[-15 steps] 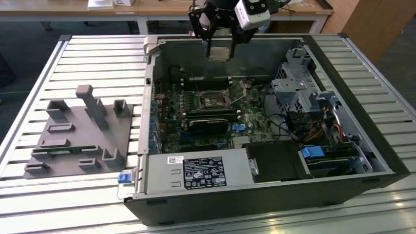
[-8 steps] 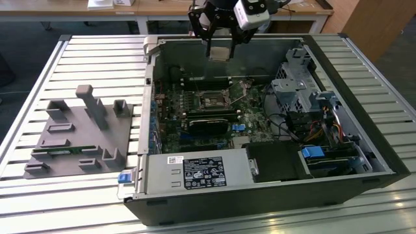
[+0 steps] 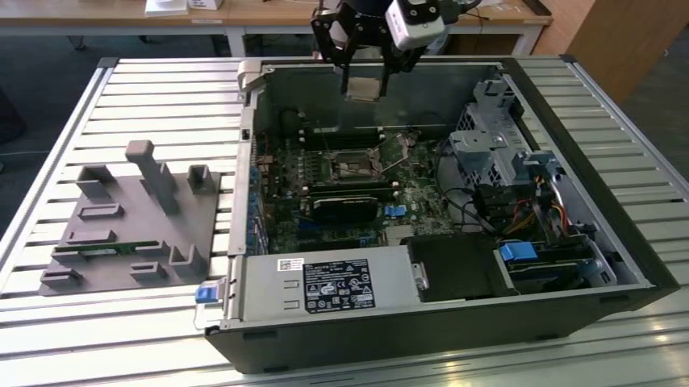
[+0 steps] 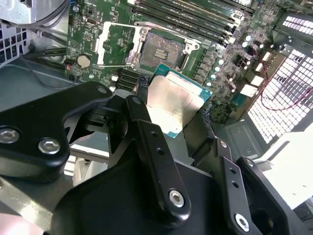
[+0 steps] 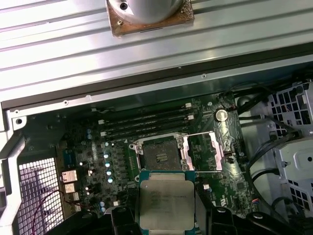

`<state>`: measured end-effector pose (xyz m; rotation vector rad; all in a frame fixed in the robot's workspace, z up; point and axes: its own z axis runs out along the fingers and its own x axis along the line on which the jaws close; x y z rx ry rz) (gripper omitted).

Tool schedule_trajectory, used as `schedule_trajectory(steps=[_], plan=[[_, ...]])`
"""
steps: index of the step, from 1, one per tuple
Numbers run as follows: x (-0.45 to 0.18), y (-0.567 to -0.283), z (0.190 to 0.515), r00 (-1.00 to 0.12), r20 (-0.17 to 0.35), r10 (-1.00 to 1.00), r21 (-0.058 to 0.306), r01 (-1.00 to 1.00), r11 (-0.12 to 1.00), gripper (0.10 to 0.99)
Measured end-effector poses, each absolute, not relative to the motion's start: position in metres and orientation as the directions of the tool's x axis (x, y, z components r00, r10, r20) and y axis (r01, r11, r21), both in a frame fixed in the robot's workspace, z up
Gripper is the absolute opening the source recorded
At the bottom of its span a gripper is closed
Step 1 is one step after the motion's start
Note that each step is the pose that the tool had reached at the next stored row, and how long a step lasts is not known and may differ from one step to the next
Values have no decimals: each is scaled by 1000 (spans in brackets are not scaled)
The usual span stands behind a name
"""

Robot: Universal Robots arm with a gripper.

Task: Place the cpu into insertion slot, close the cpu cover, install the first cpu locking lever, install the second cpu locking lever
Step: 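Place the cpu into insertion slot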

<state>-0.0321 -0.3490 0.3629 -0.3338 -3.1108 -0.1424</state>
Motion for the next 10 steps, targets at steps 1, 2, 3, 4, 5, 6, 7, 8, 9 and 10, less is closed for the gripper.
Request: schedule_trajectory(steps=[1,2,3,4,5,6,7,8,9,10], plan=[[-32,-349,363,-977,19,213,89,214,973,537],[-32,-349,363,-976,19,216,89,217,972,537],[-32,-349,363,-976,19,218,89,219,972,537],[-32,-349,363,-975,19,220,89,221,971,537],[-33,-349,363,-975,19,222,89,223,971,537],[-33,-349,363,-974,19,224,89,225,970,537],[-33,-349,363,-974,19,227,89,227,970,537],[-33,-349,363,-973,19,229,89,230,969,537],[-33,-349,363,-973,19,231,89,232,969,537],[-33,-349,363,-972,19,233,89,234,968,537]])
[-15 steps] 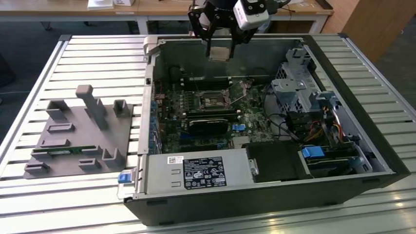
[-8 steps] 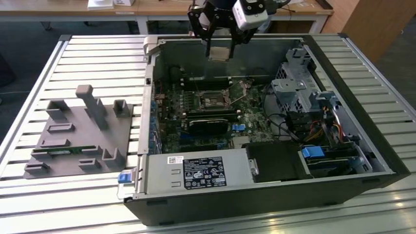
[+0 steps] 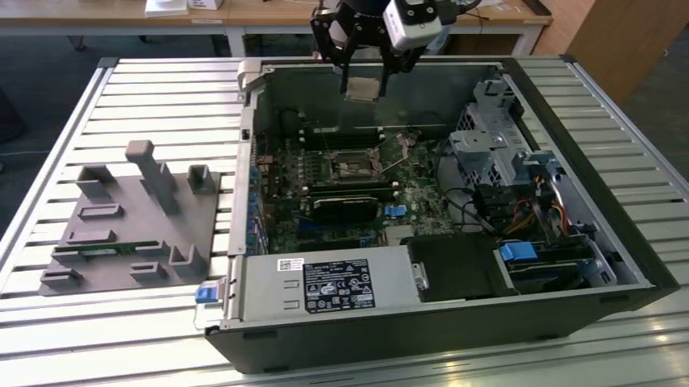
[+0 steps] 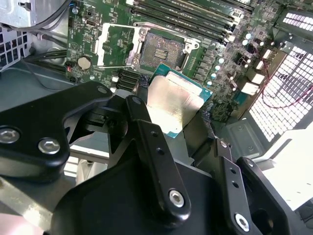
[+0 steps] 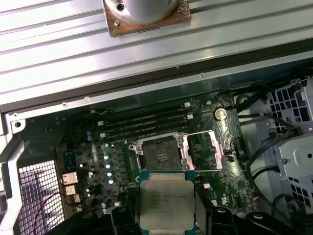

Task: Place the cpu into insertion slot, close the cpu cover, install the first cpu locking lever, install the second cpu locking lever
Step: 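Place the cpu into insertion slot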

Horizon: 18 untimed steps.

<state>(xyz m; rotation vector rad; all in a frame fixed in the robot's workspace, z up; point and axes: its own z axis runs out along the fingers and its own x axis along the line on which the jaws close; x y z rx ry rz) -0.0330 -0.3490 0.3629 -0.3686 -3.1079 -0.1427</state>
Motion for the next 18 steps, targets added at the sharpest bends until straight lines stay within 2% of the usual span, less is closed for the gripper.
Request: schedule_trajectory(steps=[18], plan=[[-34,-349,363,-961,19,274,89,275,957,537]])
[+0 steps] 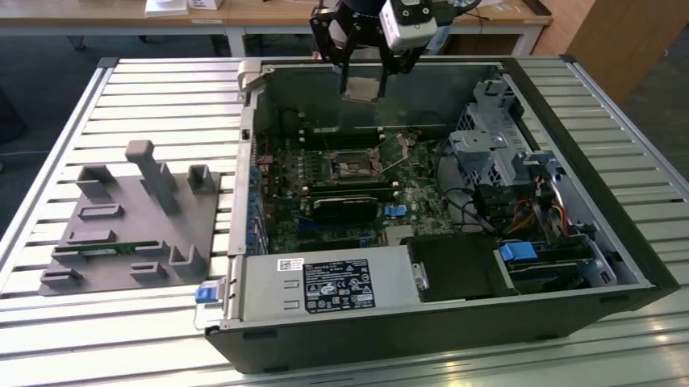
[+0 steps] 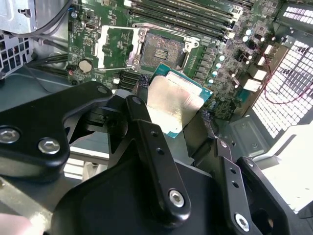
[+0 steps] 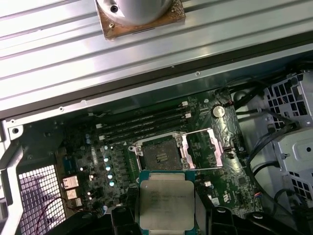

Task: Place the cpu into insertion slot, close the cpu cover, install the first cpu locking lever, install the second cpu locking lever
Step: 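Place the cpu into insertion slot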

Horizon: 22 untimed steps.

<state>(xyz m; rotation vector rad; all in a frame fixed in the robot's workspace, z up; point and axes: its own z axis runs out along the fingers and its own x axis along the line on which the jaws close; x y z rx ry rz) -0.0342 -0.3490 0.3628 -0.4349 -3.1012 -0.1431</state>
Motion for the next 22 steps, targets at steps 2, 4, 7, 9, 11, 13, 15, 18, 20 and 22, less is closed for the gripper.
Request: schedule_trajectory(steps=[2,4,7,9,11,13,15,18,20,22], plan=[[-34,-349,363,-960,19,279,89,279,956,537],[-34,-349,363,-959,19,284,89,285,954,537],[-35,-349,363,-956,19,292,89,292,952,537],[-35,-349,363,-955,19,297,89,297,951,537],[-35,-349,363,-953,19,302,89,303,949,537],[-35,-349,363,-952,19,307,89,307,947,537],[-36,-349,363,-950,19,312,89,312,946,537],[-36,-349,363,-948,19,319,89,319,943,537],[-36,-349,363,-946,19,323,89,324,942,537],[-36,-349,363,-944,19,328,89,328,940,537]])
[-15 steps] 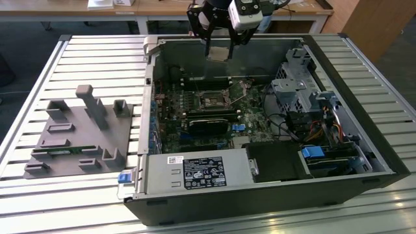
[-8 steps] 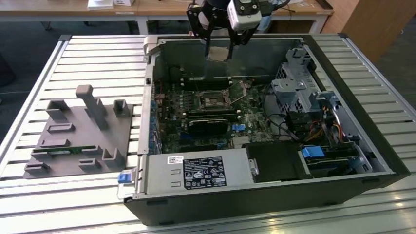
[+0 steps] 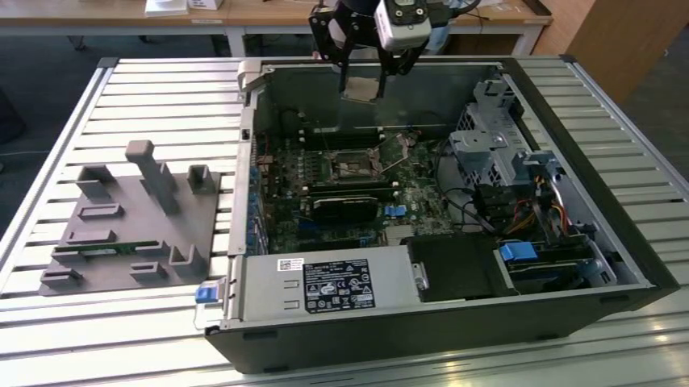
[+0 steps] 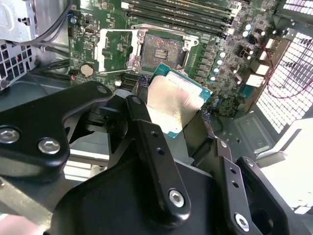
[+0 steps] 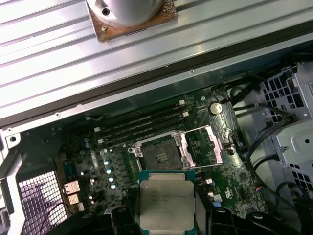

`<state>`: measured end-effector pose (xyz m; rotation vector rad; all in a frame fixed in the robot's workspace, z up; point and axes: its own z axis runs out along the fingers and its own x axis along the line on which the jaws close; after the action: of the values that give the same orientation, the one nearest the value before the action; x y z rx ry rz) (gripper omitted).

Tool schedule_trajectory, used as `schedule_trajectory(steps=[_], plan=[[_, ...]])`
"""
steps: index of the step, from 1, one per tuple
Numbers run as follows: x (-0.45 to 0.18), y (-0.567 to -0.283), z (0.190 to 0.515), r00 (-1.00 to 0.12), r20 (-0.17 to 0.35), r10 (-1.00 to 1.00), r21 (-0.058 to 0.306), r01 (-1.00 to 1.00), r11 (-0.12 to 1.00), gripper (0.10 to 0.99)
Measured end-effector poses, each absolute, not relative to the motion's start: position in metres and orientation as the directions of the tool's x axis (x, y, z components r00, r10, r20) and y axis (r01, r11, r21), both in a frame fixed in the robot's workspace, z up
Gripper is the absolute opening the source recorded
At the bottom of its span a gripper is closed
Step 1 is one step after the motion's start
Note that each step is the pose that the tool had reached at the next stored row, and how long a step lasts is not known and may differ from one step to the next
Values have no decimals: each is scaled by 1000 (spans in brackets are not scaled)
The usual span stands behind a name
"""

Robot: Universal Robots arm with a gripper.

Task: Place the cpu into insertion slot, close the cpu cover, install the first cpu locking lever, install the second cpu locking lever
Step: 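Place the cpu into insertion slot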

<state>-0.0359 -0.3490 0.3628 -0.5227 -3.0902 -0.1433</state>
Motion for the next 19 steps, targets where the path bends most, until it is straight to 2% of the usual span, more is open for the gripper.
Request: schedule_trajectory(steps=[19], plan=[[-37,-349,363,-926,19,377,89,378,922,537]])
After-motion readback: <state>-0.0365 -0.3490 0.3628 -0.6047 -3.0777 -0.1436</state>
